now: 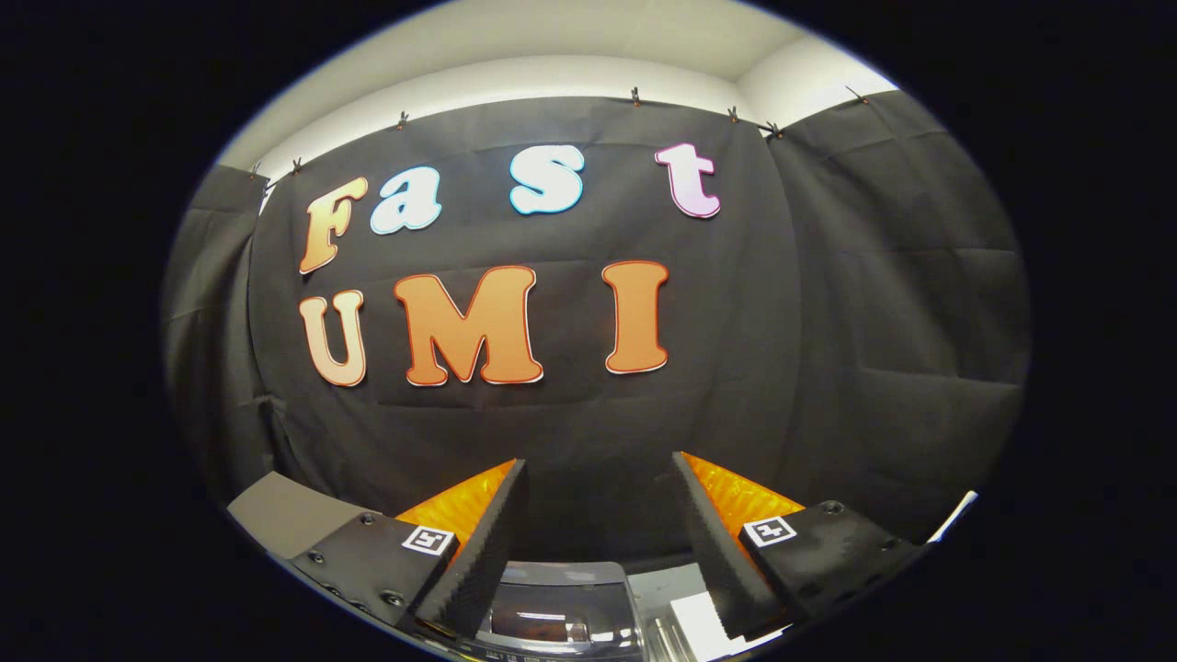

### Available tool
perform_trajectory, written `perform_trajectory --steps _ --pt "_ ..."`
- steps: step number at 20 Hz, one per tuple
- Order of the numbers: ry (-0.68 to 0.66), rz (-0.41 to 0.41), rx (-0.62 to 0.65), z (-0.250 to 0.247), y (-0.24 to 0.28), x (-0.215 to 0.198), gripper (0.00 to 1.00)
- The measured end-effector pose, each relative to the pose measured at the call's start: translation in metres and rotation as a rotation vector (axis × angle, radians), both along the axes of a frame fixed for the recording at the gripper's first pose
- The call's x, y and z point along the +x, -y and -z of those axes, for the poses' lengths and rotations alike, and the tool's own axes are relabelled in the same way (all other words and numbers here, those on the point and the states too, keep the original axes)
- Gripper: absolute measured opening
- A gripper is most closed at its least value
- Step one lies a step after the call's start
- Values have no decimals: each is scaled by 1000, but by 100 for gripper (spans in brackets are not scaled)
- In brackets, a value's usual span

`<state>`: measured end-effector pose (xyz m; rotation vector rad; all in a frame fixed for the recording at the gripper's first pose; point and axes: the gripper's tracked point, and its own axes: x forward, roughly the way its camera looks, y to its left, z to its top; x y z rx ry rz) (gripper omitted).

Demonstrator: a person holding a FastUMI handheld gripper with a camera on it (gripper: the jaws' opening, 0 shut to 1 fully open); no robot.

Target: Put the clothes into the washing machine and then close the washing machine lid.

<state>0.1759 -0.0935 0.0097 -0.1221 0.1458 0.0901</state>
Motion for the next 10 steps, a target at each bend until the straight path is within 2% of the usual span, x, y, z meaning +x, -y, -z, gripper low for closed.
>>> perform_trajectory --steps 10 --pt "99 -7 25 -34 -15 -16 99"
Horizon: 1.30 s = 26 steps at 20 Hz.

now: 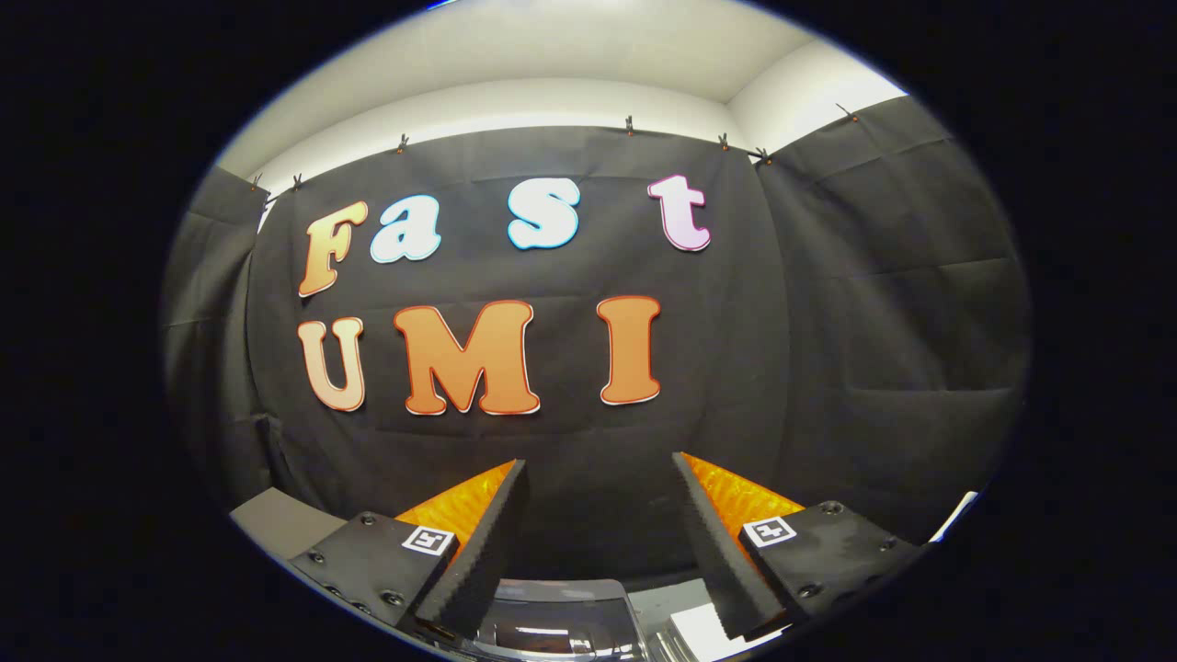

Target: Put the clothes into the washing machine and then close the washing machine lid.

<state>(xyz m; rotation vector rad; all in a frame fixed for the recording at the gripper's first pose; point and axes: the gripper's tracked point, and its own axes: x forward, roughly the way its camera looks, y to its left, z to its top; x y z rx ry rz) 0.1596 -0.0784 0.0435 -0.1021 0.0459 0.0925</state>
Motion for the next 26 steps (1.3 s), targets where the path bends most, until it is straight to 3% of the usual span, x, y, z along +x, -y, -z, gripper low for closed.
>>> perform_trajectory --steps 4,12,19,26 --pt "6 10 -16 5 -8 -5 99" --pt "11 43 -37 11 -34 -58 98" --pt "18 -4 -34 -10 -49 -87 99" --pt "55 1 -1 -28 -8 -97 98"
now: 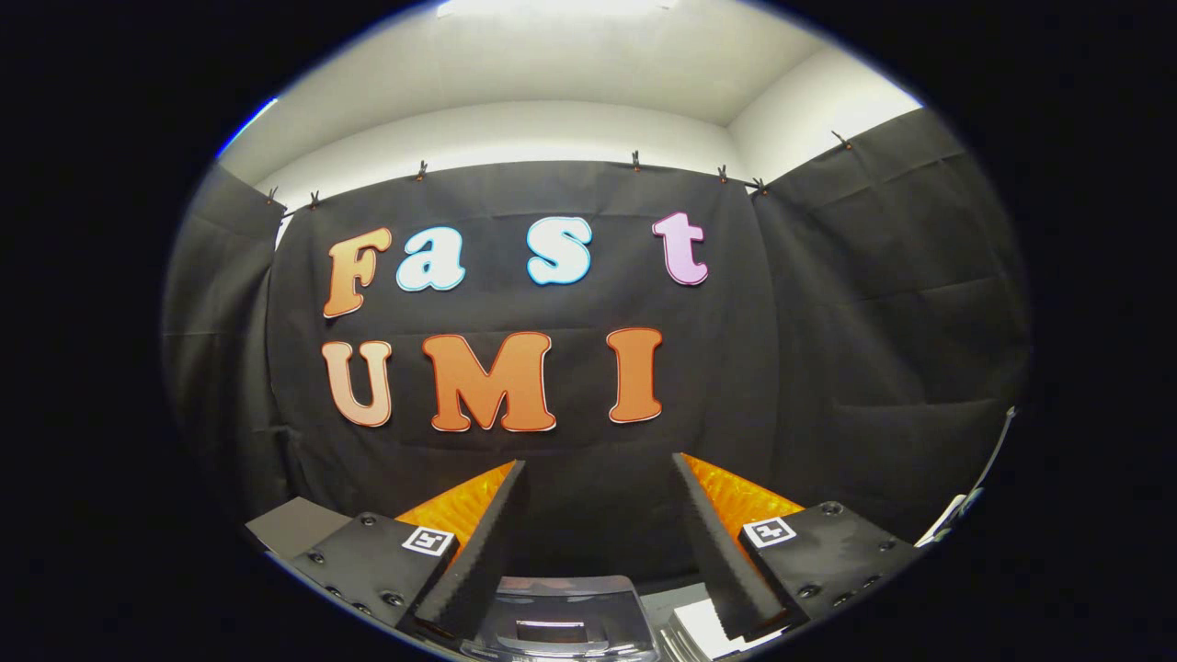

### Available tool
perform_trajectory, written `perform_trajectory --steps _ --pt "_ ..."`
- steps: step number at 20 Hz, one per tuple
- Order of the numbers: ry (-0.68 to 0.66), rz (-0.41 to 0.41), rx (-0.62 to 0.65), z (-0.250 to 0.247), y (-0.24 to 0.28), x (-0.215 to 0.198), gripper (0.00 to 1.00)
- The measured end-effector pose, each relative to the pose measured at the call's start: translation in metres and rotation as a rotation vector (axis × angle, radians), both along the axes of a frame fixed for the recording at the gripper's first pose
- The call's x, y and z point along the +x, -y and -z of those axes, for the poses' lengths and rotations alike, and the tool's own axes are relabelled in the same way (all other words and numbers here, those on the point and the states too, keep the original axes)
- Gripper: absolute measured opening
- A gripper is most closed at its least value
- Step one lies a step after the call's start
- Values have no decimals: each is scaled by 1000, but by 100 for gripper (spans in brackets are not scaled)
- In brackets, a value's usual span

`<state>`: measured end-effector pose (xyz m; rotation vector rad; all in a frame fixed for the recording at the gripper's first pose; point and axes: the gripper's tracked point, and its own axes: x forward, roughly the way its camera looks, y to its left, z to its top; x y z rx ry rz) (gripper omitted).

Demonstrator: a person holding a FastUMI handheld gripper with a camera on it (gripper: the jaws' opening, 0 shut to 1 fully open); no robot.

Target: Put the clothes into the washing machine and then close the washing machine lid.

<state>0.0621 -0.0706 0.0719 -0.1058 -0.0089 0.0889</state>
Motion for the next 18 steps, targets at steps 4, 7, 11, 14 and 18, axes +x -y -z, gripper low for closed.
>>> perform_trajectory --steps 4,7,11,14,18 --pt "2 -14 18 -3 33 17 98" --pt "11 -11 13 -12 55 35 98" --pt "14 -30 9 -21 81 57 98" --pt "23 -52 6 -27 95 71 98" --pt "15 -63 19 -24 107 84 99"
